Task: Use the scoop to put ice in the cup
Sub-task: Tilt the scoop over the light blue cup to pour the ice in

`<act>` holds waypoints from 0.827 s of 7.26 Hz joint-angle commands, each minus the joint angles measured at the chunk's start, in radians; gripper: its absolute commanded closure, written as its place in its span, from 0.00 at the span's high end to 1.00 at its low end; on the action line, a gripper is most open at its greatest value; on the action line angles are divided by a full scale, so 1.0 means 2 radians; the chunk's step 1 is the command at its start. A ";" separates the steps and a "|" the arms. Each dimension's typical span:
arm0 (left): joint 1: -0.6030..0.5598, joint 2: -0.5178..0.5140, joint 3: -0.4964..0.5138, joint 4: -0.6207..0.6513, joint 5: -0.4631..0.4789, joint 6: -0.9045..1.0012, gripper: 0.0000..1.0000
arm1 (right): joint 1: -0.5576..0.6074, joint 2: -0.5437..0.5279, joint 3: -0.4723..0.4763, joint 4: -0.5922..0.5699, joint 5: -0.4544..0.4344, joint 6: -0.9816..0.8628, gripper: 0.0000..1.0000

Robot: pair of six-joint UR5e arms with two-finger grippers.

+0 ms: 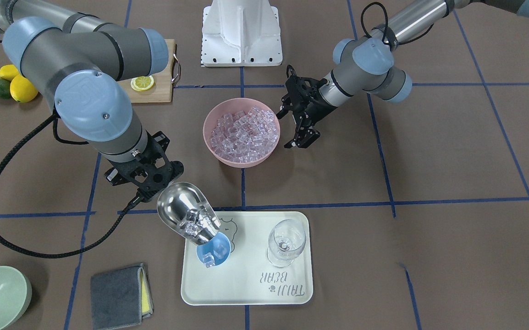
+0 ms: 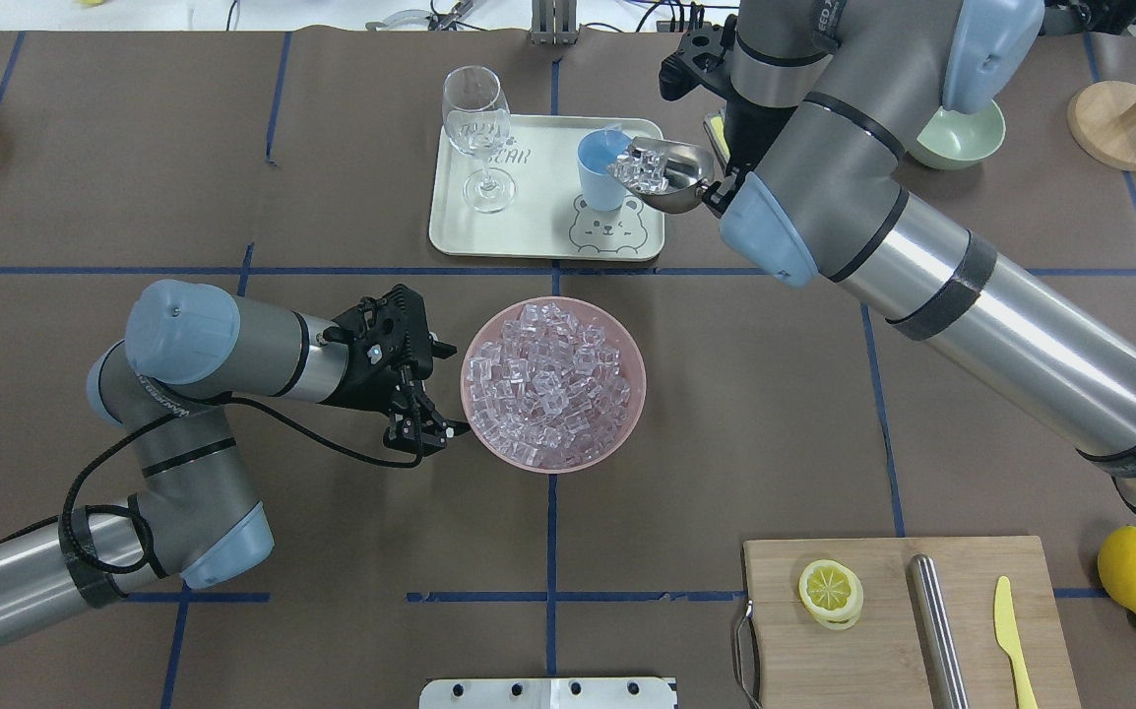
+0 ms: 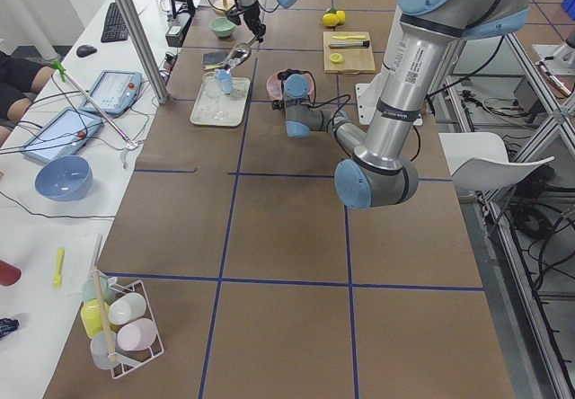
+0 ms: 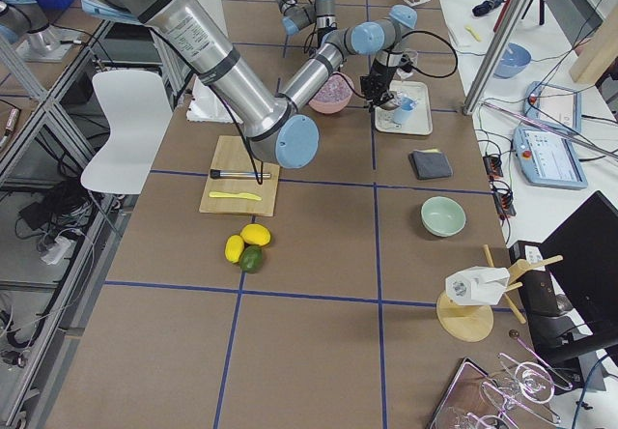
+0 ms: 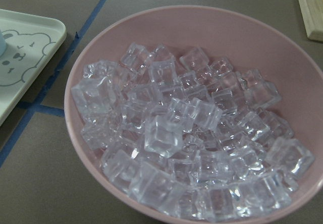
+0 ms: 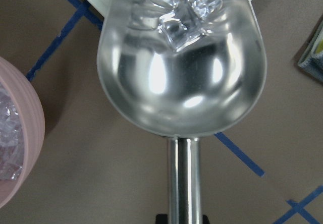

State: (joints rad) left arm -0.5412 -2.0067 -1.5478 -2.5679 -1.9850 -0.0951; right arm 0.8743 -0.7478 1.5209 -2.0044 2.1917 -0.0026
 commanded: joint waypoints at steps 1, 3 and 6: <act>0.000 -0.001 0.000 0.000 0.000 0.000 1.00 | 0.002 0.000 -0.001 -0.001 0.000 -0.006 0.00; 0.000 0.000 0.000 0.000 0.000 -0.001 1.00 | 0.005 0.037 -0.031 -0.037 -0.001 -0.028 0.00; -0.001 0.003 0.000 -0.001 0.000 -0.001 1.00 | 0.005 0.053 -0.046 -0.073 -0.007 -0.056 0.00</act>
State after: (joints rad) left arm -0.5420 -2.0027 -1.5478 -2.5682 -1.9850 -0.0966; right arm 0.8844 -0.6480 1.4389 -2.1368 2.1801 -0.1044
